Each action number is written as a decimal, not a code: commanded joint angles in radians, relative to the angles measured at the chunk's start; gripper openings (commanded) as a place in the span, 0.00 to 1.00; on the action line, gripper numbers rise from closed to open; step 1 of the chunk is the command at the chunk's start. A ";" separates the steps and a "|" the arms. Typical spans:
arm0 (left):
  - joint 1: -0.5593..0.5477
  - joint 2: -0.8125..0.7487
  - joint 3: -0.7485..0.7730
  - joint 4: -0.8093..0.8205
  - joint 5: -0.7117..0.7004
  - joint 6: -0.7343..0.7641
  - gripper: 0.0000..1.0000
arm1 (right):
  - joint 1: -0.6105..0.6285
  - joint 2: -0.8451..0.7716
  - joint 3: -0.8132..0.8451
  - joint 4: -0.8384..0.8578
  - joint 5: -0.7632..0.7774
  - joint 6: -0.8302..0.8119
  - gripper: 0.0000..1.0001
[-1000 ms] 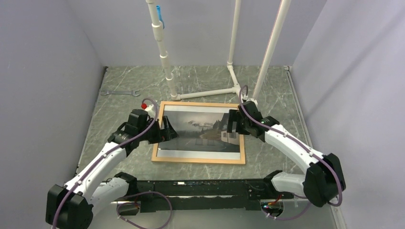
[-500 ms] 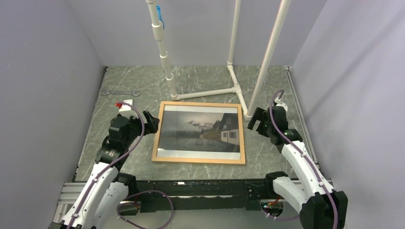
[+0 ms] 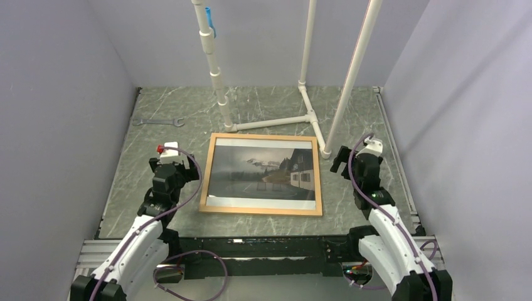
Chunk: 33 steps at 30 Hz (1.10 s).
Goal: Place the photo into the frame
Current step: Reset both arms
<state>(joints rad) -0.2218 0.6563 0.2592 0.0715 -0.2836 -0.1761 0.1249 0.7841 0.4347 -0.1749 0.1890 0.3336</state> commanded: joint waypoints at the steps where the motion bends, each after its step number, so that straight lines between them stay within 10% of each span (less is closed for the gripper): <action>1: 0.006 0.041 -0.005 0.182 -0.124 0.071 0.96 | -0.004 -0.102 -0.101 0.236 0.206 -0.068 0.99; 14: 0.007 0.460 -0.270 1.226 -0.085 0.365 0.99 | -0.034 0.133 -0.409 1.060 0.379 -0.178 0.99; 19: 0.022 0.642 -0.172 1.249 -0.044 0.426 0.99 | -0.058 0.378 -0.381 1.335 0.359 -0.241 1.00; 25: 0.086 0.678 -0.171 1.275 -0.046 0.346 0.99 | -0.067 0.467 -0.273 1.232 0.248 -0.256 1.00; 30: 0.093 0.705 -0.125 1.198 -0.142 0.294 0.99 | -0.078 0.705 -0.315 1.570 0.214 -0.272 1.00; 33: 0.106 0.720 -0.088 1.157 -0.132 0.291 0.99 | -0.085 0.678 -0.258 1.411 0.213 -0.233 1.00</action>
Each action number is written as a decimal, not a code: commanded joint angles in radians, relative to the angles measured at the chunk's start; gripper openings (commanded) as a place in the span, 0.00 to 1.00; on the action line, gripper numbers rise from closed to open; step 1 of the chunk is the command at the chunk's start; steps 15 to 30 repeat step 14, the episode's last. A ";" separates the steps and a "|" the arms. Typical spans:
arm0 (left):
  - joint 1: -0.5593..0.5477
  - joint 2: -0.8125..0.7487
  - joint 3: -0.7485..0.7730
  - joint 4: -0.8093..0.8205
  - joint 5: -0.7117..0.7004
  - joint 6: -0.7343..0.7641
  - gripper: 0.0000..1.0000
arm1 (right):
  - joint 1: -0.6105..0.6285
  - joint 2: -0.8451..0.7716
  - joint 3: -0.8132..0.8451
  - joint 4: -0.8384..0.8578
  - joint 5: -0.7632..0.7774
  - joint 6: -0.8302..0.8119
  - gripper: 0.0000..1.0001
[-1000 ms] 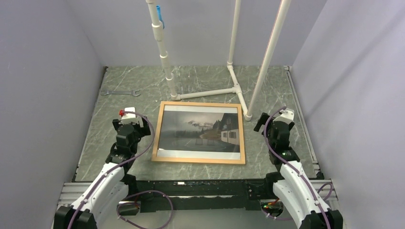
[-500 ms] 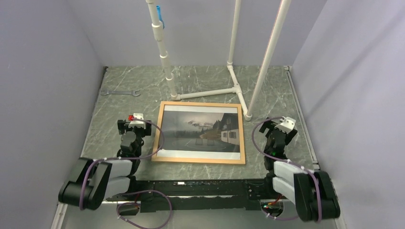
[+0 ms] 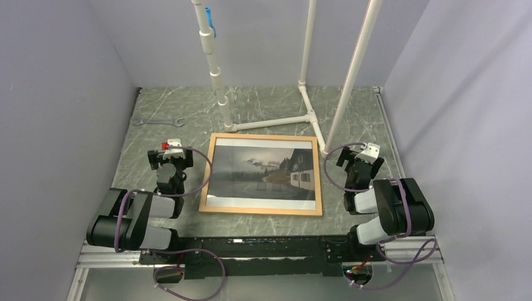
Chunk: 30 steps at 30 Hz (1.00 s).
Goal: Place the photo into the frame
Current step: Reset both arms
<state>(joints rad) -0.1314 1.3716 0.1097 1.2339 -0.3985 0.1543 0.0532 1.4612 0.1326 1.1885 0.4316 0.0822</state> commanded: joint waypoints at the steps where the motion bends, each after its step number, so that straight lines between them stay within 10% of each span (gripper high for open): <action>1: 0.018 0.003 0.058 -0.002 -0.018 -0.044 0.99 | -0.016 0.023 0.061 0.050 -0.031 -0.004 1.00; 30: 0.018 0.002 0.056 -0.003 -0.020 -0.047 0.99 | -0.016 0.020 0.094 -0.021 -0.034 0.001 1.00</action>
